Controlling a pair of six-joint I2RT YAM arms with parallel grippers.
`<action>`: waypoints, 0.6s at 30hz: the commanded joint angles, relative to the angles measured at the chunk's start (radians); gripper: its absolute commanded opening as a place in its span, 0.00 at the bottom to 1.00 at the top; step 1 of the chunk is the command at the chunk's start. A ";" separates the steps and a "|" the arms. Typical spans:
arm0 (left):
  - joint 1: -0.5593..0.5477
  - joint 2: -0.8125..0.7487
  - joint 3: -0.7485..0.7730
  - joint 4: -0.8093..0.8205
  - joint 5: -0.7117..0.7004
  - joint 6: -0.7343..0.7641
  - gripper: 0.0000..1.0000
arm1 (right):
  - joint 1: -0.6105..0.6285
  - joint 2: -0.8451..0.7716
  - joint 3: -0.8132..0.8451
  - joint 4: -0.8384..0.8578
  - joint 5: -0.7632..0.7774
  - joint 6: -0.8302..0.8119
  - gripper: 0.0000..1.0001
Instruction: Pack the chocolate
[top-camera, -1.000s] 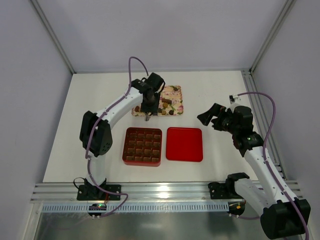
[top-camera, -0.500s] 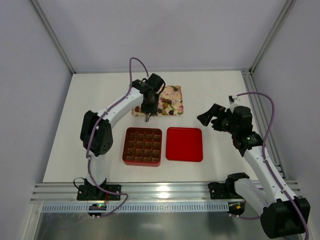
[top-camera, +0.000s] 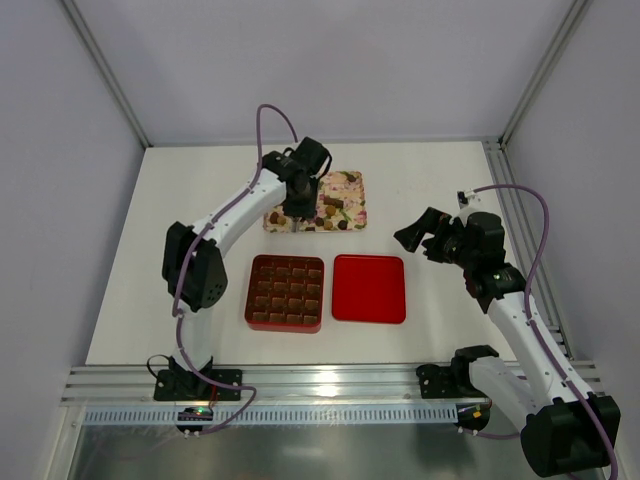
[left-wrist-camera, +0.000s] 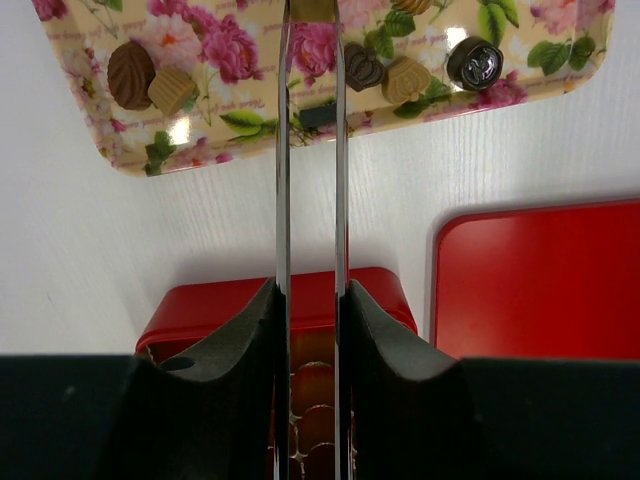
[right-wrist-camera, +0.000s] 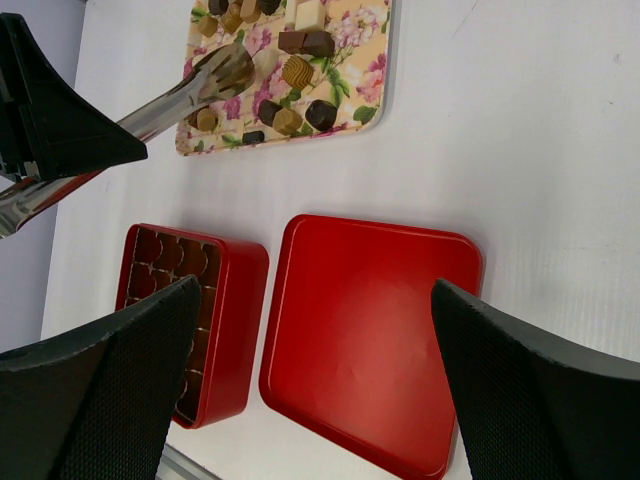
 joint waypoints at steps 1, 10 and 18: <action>-0.005 -0.042 0.062 -0.030 -0.024 0.019 0.25 | 0.001 -0.007 0.001 0.035 0.001 -0.005 0.96; -0.005 -0.134 0.056 -0.073 -0.021 0.014 0.24 | 0.002 -0.001 0.002 0.038 -0.013 -0.001 0.96; -0.005 -0.300 -0.053 -0.113 -0.003 -0.006 0.25 | 0.005 0.020 0.013 0.036 -0.028 -0.010 0.96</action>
